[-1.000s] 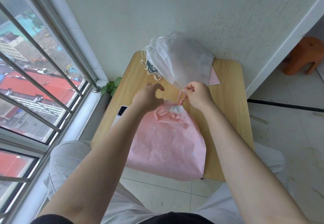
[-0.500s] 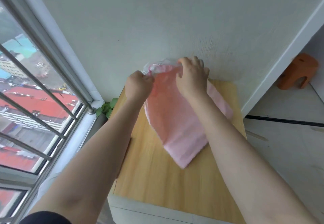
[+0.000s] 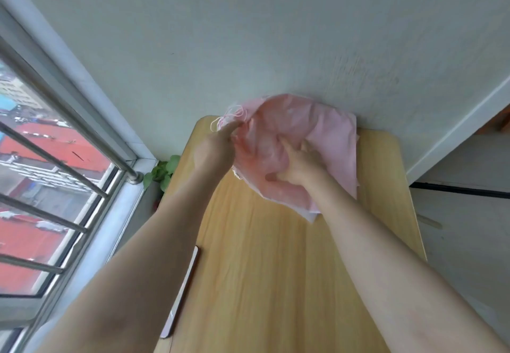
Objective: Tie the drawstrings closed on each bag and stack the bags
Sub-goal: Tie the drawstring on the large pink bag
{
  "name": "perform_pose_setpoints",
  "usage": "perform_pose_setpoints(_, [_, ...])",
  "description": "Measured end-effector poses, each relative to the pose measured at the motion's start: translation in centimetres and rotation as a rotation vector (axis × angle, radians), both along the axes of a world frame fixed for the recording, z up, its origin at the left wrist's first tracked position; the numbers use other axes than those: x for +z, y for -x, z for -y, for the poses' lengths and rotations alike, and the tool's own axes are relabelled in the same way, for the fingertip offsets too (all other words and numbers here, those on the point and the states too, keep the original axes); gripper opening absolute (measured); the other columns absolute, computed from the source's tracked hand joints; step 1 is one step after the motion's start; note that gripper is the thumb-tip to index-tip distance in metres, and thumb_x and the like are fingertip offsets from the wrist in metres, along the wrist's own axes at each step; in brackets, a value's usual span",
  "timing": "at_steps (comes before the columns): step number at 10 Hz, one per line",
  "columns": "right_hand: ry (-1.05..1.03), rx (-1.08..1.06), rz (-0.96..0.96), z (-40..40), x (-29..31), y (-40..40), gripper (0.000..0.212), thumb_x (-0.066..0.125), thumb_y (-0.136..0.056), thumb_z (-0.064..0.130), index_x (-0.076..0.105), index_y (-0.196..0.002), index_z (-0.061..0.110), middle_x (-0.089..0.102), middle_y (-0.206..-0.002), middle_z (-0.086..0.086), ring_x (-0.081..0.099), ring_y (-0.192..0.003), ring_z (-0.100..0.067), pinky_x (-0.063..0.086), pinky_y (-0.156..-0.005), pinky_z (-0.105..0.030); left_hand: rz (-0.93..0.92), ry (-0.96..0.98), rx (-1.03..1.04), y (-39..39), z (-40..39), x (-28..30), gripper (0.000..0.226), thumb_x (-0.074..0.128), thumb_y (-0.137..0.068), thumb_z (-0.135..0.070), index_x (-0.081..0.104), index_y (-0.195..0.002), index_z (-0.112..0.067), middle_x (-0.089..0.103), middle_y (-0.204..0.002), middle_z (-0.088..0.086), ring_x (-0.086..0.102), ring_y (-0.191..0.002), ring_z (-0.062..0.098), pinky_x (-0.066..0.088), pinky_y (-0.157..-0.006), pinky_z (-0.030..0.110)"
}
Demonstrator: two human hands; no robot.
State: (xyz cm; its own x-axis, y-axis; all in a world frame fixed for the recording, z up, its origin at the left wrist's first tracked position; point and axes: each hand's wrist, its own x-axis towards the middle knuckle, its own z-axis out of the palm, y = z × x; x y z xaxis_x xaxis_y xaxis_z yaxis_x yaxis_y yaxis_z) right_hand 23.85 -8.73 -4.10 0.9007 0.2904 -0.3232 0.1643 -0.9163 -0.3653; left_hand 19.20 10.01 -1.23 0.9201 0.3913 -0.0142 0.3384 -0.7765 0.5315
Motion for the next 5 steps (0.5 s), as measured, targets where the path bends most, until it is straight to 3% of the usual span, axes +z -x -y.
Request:
perform_pose_setpoints(1, [0.058,-0.017,0.019,-0.2,-1.8,-1.1,0.122,0.068,-0.053,0.080,-0.007,-0.146,0.055,0.009,-0.159,-0.015,0.016,-0.145,-0.038,0.026,-0.113,-0.054,-0.169,-0.142,-0.030,-0.8,-0.3,-1.5,0.049,0.026,-0.102,-0.034,0.024,-0.139,-0.066,0.063,-0.120,0.004,0.062,-0.100,0.029,0.047,-0.076,0.033])
perform_pose_setpoints(2, [0.083,-0.024,0.036,-0.6,-2.7,-1.7,0.119,0.069,-0.056,0.078,-0.005,-0.146,0.054,0.011,-0.156,-0.013,0.016,-0.144,-0.038,0.028,-0.109,-0.056,-0.244,-0.165,-0.023,-1.3,0.0,-2.8,0.058,0.024,-0.102,-0.030,0.004,-0.142,-0.067,0.059,-0.130,0.005,0.059,-0.111,0.030,0.048,-0.087,0.037])
perform_pose_setpoints(3, [0.088,-0.031,0.016,-0.6,-2.3,-1.7,0.117,0.072,-0.059,0.074,-0.003,-0.147,0.054,0.011,-0.155,-0.013,0.019,-0.141,-0.039,0.029,-0.107,-0.058,-0.301,-0.188,-0.015,-1.6,0.3,-3.3,0.068,0.024,-0.098,-0.020,-0.003,-0.144,-0.063,0.062,-0.124,0.007,0.060,-0.108,0.031,0.040,-0.075,0.034])
perform_pose_setpoints(4, [0.070,-0.040,0.018,-0.4,-1.4,-1.0,0.117,0.075,-0.057,0.071,0.004,-0.148,0.049,0.019,-0.152,-0.012,0.026,-0.138,-0.039,0.030,-0.106,-0.056,-0.280,-0.144,0.025,-0.9,0.7,-2.2,0.063,0.026,-0.098,-0.024,0.007,-0.147,-0.059,0.053,-0.127,0.009,0.056,-0.112,0.032,0.038,-0.075,0.036])
perform_pose_setpoints(5, [0.045,-0.026,0.069,-0.7,0.6,-0.5,0.104,0.073,-0.067,0.066,0.017,-0.149,0.037,0.027,-0.148,-0.010,0.031,-0.137,-0.036,0.031,-0.105,-0.054,-0.107,-0.112,0.079,-0.8,1.4,-0.3,0.052,0.031,-0.100,-0.029,0.025,-0.147,-0.050,0.037,-0.131,0.012,0.043,-0.122,0.034,0.041,-0.090,0.040])
